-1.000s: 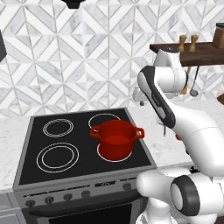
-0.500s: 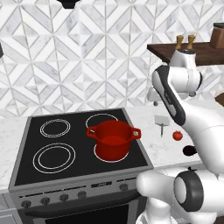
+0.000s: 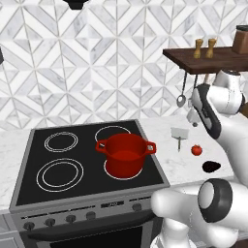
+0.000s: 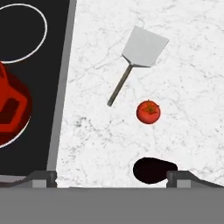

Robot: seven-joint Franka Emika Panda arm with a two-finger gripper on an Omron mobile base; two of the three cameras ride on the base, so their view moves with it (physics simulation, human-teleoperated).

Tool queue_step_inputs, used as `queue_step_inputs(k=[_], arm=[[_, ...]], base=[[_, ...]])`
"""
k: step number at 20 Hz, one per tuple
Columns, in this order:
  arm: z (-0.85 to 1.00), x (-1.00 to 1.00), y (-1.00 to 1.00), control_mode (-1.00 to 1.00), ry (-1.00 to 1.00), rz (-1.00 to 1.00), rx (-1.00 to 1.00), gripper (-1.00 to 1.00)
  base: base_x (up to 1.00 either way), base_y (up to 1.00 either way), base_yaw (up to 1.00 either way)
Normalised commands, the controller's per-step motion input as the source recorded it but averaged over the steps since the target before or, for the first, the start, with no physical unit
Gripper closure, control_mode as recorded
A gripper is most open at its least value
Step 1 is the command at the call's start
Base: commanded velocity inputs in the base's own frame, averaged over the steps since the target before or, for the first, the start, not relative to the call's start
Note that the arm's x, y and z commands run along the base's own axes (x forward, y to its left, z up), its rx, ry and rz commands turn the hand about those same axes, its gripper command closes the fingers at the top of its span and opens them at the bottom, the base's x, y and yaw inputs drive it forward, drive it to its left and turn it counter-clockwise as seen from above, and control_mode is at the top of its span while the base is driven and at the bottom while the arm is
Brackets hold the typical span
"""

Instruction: Put the avocado and tomato in the pot. Retrieve the spatula and lightly stir the vegetables in the pot.

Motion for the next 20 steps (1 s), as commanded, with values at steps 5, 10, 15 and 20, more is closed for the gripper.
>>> queue_step_inputs(k=[5, 10, 15, 20], arm=[[-0.67, 0.05, -0.51, -1.00, 0.01, 0.00, -0.01, -1.00], [-0.67, 0.13, -0.15, -1.00, 0.00, 0.00, -0.03, -1.00], [-0.63, 0.16, -0.03, -1.00, 0.00, 0.00, -0.05, -1.00], [-0.61, 0.19, 0.00, -1.00, 0.00, 0.00, -0.04, -1.00]], base=[[0.00, 0.00, 0.00], [0.00, 0.00, 0.00], [0.00, 0.00, 0.00], [0.00, 0.00, 0.00]])
